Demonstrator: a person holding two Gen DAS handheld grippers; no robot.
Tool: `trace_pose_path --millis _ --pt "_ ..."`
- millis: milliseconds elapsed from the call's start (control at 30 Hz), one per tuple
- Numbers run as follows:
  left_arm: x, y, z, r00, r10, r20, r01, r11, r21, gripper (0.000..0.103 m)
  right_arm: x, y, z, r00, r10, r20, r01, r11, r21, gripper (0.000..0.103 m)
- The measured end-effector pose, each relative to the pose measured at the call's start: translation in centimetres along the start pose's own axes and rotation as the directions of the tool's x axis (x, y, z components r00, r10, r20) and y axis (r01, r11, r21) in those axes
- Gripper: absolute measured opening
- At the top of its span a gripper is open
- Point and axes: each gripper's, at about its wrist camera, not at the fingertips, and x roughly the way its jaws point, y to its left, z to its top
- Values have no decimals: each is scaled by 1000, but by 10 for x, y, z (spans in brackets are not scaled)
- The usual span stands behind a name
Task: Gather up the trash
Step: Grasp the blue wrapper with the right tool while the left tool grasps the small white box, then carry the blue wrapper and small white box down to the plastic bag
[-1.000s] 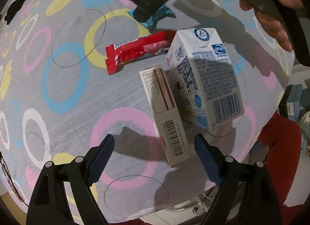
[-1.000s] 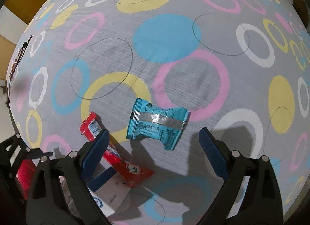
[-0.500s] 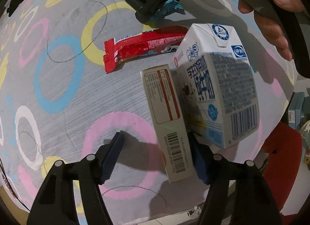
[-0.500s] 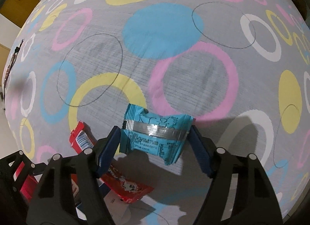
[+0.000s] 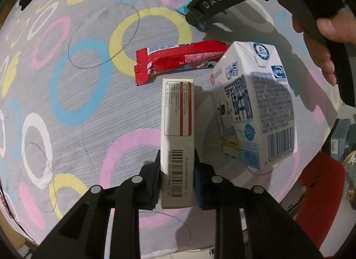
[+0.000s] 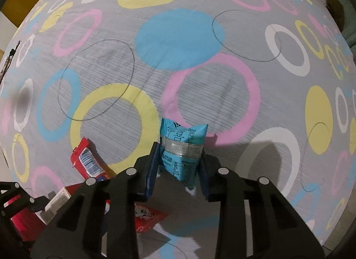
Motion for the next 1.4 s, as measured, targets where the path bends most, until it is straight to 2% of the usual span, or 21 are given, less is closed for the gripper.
trace_pose_path --millis 200,367,500,800,967,1400 --pt "-14 8 -7 1000 8 25 -7 999 -42 24 -15 10 -8 999 -16 29 15 1000 22 27" --pt "-31 16 -12 999 21 49 -17 997 -76 24 -45 -4 -30 996 -35 83 31 998 54 26" --pt "-53 15 -22 996 26 86 -18 996 -91 24 -82 -18 -48 991 -26 131 13 995 95 26" --pt "-119 -10 -66 986 73 152 -62 995 -78 24 -194 -8 -130 966 -22 259 -3 996 93 26" --pt "-150 -40 -100 980 89 180 -80 995 -54 24 -244 12 -179 953 -31 300 10 997 73 26" --pt "-155 -114 -182 983 57 175 -60 998 9 24 -283 78 -295 951 -10 310 2 1000 27 26"
